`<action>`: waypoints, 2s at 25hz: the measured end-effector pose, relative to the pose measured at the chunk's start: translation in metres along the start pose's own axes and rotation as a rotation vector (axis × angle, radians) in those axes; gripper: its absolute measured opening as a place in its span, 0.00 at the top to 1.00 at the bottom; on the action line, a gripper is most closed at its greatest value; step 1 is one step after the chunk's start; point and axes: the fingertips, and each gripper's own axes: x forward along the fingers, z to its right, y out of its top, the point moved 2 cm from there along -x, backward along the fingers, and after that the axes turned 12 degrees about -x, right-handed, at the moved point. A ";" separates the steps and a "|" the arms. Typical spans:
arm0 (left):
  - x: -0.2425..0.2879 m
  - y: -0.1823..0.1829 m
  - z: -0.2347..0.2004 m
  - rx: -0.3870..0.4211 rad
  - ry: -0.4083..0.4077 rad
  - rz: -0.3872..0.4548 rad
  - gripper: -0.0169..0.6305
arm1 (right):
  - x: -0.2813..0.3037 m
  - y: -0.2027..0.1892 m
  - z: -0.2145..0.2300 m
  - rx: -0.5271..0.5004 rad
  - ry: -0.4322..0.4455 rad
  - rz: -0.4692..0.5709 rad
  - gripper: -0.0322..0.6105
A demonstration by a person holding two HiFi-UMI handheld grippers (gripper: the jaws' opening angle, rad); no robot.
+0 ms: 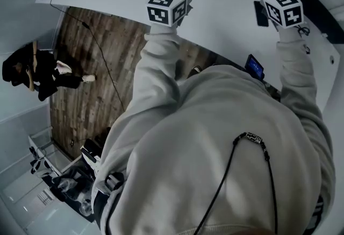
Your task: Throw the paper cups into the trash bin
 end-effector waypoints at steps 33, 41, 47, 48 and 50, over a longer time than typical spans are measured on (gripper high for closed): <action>-0.555 -0.104 -0.097 -0.264 1.031 0.188 0.98 | 0.170 0.226 -0.494 -0.439 0.971 0.303 0.89; -0.597 -0.133 -0.124 -0.293 0.968 0.162 0.98 | 0.188 0.227 -0.530 -0.455 0.957 0.213 0.89; -0.602 -0.157 -0.147 -0.343 0.911 0.173 0.98 | 0.203 0.217 -0.542 -0.466 0.913 0.159 0.89; -0.602 -0.159 -0.150 -0.349 0.906 0.178 0.98 | 0.204 0.217 -0.546 -0.476 0.919 0.154 0.89; -0.605 -0.167 -0.152 -0.362 0.903 0.183 0.98 | 0.207 0.218 -0.557 -0.494 0.942 0.142 0.89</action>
